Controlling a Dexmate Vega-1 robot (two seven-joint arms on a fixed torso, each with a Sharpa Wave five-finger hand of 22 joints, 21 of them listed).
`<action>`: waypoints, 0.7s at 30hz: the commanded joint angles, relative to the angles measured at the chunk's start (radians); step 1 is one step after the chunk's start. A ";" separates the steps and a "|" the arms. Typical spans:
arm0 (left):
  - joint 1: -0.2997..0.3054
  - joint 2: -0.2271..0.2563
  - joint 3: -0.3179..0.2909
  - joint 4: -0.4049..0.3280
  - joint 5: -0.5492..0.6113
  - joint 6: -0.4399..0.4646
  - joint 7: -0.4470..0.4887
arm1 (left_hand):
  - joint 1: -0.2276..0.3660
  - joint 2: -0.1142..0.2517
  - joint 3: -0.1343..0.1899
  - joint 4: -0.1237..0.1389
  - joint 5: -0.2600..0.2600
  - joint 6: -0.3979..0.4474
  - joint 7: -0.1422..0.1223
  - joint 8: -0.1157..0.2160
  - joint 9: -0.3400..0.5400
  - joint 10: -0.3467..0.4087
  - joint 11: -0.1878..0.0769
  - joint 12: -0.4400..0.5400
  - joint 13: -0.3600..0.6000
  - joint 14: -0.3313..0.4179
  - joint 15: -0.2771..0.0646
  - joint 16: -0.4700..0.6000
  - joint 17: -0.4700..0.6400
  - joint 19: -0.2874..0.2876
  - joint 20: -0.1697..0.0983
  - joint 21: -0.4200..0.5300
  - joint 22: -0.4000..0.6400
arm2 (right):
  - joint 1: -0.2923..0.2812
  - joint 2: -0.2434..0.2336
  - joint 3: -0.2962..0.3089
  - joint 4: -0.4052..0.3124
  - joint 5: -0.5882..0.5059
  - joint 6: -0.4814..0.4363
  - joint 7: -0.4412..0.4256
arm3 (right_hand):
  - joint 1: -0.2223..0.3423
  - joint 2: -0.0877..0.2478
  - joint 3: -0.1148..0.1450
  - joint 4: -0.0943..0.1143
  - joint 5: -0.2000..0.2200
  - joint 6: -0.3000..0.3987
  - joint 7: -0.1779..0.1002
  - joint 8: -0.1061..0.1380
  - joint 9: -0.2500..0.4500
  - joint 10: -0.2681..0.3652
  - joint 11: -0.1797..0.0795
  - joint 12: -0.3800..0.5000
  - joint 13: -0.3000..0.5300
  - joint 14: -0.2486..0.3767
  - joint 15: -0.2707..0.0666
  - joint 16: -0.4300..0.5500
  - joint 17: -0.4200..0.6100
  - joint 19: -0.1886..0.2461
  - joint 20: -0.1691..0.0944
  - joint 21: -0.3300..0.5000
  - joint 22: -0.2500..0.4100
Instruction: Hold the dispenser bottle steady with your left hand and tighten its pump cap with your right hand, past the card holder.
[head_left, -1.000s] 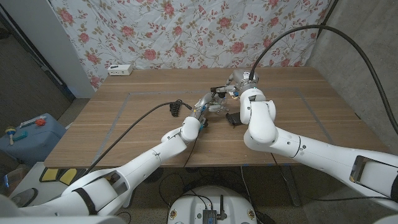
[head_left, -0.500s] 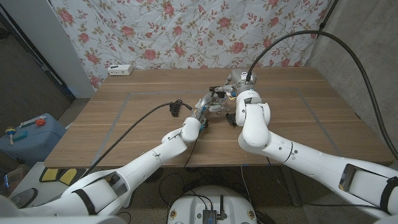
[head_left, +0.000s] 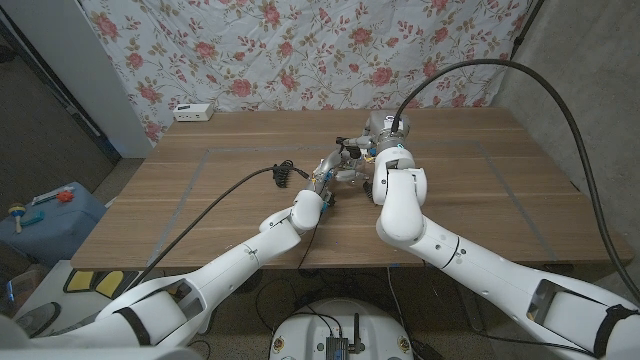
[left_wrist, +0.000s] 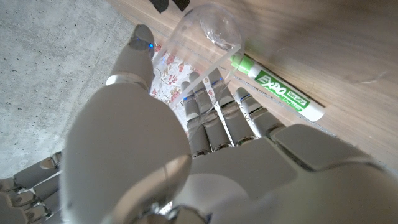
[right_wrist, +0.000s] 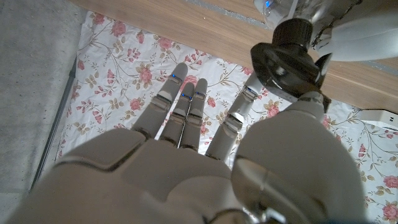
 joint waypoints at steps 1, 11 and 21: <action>0.000 0.000 -0.001 0.003 0.002 -0.008 0.001 | -0.194 0.212 0.167 0.159 -0.001 0.152 -0.013 0.007 0.002 0.002 0.001 0.008 0.002 0.000 -0.041 -0.003 0.004 -0.003 -0.026 0.004 0.004 | -0.075 0.070 0.087 0.030 -0.103 0.081 0.011 | 0.016 0.005 -0.001 -0.006 0.001 0.246 0.206 0.024 0.034 0.018 -0.002 0.002 0.001 0.014 -0.006 0.003 0.005 0.009 -0.001 -0.001 0.002; 0.002 -0.001 -0.001 -0.002 0.004 -0.006 0.002 | -0.194 0.214 0.168 0.157 -0.001 0.150 -0.011 0.007 0.002 0.001 0.003 0.007 0.003 -0.001 -0.040 -0.002 0.005 -0.003 -0.025 0.004 0.004 | -0.119 0.116 0.138 0.042 -0.153 0.132 0.009 | 0.046 0.021 0.012 -0.022 0.001 0.245 0.204 0.085 0.039 0.048 -0.015 0.000 0.000 0.026 -0.019 0.001 0.005 0.013 -0.004 -0.004 0.002; 0.011 -0.001 -0.001 -0.015 0.008 0.004 0.011 | -0.191 0.214 0.170 0.153 -0.001 0.150 -0.005 0.007 0.002 0.002 0.004 0.008 0.004 -0.004 -0.038 -0.002 0.005 -0.004 -0.026 0.004 0.004 | -0.155 0.134 0.173 0.033 -0.159 0.180 -0.025 | 0.040 0.013 0.004 -0.024 -0.005 0.238 0.203 0.117 0.031 0.037 -0.020 -0.015 0.000 0.032 -0.016 -0.003 0.006 0.011 -0.003 -0.006 0.002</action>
